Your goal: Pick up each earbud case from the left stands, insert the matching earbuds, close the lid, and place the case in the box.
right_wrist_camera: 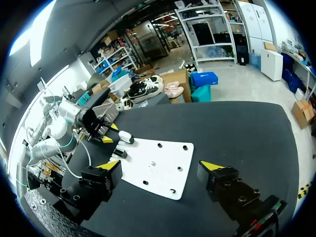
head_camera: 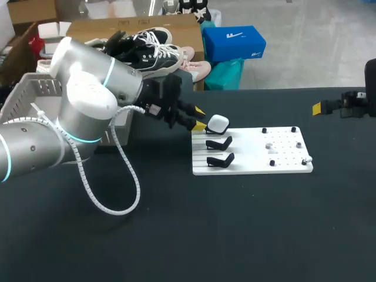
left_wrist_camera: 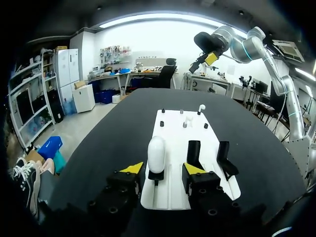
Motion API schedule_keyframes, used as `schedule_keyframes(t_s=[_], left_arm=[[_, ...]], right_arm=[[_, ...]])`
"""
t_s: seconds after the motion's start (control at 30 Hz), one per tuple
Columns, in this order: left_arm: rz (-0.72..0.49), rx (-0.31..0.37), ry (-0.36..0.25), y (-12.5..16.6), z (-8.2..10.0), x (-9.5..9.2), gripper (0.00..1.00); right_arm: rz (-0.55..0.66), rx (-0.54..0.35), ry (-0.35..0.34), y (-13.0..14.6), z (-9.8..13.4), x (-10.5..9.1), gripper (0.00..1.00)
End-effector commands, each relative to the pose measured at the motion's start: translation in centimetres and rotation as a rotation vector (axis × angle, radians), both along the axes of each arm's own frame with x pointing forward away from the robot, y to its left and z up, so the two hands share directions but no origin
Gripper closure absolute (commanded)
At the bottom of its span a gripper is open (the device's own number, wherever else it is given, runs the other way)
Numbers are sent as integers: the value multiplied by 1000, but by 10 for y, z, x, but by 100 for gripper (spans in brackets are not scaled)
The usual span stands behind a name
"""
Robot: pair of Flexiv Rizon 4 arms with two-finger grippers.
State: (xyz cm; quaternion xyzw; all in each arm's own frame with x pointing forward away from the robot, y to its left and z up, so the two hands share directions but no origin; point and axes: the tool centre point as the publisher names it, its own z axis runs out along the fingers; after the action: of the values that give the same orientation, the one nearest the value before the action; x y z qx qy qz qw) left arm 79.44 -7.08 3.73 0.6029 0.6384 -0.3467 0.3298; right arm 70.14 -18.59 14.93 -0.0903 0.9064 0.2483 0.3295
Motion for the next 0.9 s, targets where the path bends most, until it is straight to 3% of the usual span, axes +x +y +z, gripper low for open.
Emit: schedule_keyframes(t_s=[0.03, 0.27, 0.37, 0.5, 0.9], left_arm=[[-12, -3, 7, -3, -5, 5, 49], [2, -14, 1, -7, -6, 4, 41], [5, -16, 4, -9, -8, 5, 51], [6, -17, 6, -13, -9, 5, 55], [-10, -17, 21, -22, -14, 3, 54]], right_arm=[[3, 2, 0, -1, 0, 1, 0], [3, 2, 0, -1, 0, 1, 0], [3, 2, 0, -1, 0, 1, 0], [3, 2, 0, -1, 0, 1, 0], [3, 2, 0, -1, 0, 1, 0]])
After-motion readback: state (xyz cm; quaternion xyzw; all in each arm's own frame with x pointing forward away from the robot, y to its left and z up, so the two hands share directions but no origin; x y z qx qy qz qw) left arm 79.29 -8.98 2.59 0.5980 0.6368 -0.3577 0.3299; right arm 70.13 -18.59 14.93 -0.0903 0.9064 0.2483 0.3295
